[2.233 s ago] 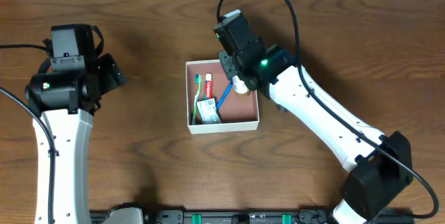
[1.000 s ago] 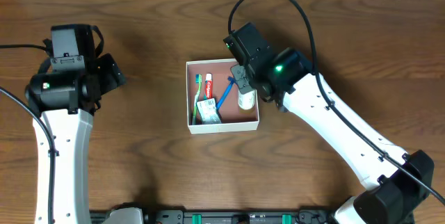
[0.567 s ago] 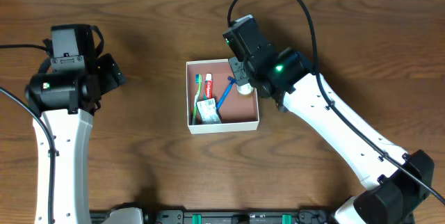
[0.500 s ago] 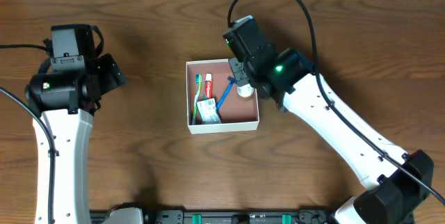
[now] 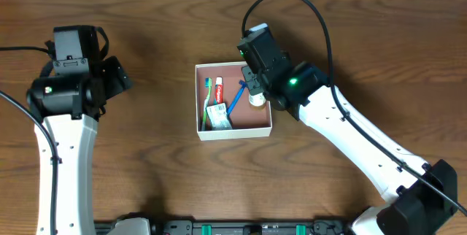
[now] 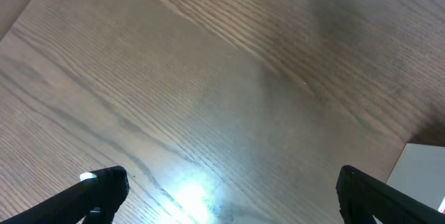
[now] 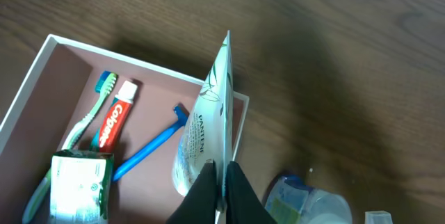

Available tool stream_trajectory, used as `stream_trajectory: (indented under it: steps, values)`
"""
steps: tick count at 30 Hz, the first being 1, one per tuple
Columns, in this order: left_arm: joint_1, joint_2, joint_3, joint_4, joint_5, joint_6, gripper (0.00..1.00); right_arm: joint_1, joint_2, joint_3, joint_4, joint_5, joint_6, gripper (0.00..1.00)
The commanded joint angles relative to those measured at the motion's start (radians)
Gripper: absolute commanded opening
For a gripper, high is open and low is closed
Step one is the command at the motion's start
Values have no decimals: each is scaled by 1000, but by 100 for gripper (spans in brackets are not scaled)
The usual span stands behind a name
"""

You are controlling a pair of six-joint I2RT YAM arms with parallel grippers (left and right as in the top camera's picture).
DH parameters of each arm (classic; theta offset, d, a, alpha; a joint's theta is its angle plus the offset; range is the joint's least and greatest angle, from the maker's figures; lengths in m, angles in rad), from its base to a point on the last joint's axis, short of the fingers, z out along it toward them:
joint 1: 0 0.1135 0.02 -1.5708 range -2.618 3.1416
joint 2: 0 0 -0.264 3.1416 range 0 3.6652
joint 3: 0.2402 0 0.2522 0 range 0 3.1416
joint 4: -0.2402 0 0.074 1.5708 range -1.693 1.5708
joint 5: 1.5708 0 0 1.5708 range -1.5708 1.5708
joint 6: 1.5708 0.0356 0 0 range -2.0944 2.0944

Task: Pack container
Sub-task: 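Lower the lotion tube into the box beside the toothbrush, then lay the lotion tube flat in the box and open the right gripper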

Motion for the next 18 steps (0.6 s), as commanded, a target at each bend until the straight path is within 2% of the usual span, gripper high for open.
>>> stream_trajectory:
  steps: [1, 9, 16, 18]
  values:
    - [5, 2, 3, -3, -9, 9, 98, 4, -1, -24, -2, -4, 11, 7]
    - [5, 2, 3, -3, -9, 9, 98, 3, 0, -24, 35, -3, 7, 11]
    - [5, 2, 3, -3, -9, 9, 98, 3, 0, -24, 101, -4, 0, 36]
    - [5, 2, 3, -3, -9, 9, 98, 3, 0, -24, 105, -3, 0, 40]
